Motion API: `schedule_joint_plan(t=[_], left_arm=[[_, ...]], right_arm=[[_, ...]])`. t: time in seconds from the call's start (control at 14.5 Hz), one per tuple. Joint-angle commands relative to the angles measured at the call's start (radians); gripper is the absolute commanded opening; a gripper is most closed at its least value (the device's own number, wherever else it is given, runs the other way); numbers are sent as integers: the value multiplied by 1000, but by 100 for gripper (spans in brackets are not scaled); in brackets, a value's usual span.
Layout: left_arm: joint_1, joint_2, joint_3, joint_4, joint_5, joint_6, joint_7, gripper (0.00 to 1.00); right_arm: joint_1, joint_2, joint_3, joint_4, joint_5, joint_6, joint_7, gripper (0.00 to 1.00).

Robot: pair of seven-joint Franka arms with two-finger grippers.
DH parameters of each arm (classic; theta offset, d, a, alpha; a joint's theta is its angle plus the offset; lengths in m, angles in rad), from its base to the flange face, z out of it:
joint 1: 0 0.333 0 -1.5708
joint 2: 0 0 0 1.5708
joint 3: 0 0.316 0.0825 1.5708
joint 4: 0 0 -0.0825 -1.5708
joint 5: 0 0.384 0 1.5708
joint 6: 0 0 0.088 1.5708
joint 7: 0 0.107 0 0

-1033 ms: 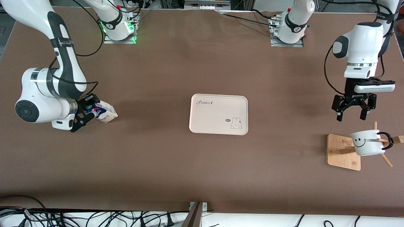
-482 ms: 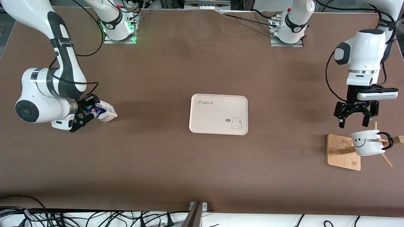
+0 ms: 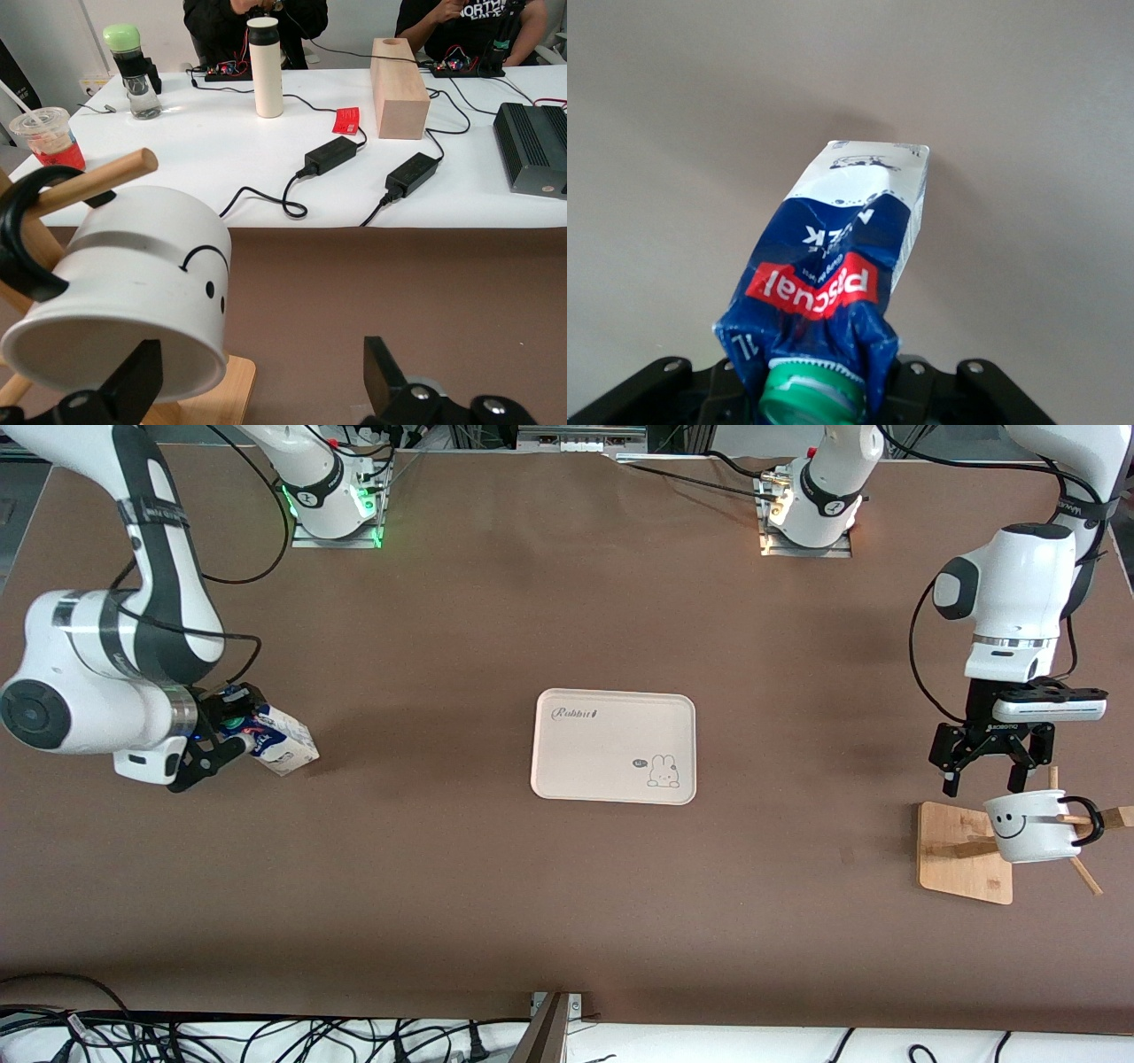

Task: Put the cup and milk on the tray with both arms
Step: 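Lower the left gripper to the mug handle on the wooden stand, then carry the carton toward the tray while the left gripper grasps the mug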

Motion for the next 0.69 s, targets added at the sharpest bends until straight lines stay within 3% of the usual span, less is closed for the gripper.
schedule_joint_plan(t=[0.0,0.21,0.48,0.62], left_arm=[[-7,41,6,48,19,11,2,100],[-7,52,6,59,19,11,2,100],[-5,84,7,94,21,11,2,100],[-5,93,9,102,18,11,2,100]], right_arm=[[3,-51,9,-10,94,-33,142,30],[5,-55,66,34,141,-33,294,30],[9,-57,248,106,127,-20,743,30],[72,-42,285,138,107,-15,918,30]])
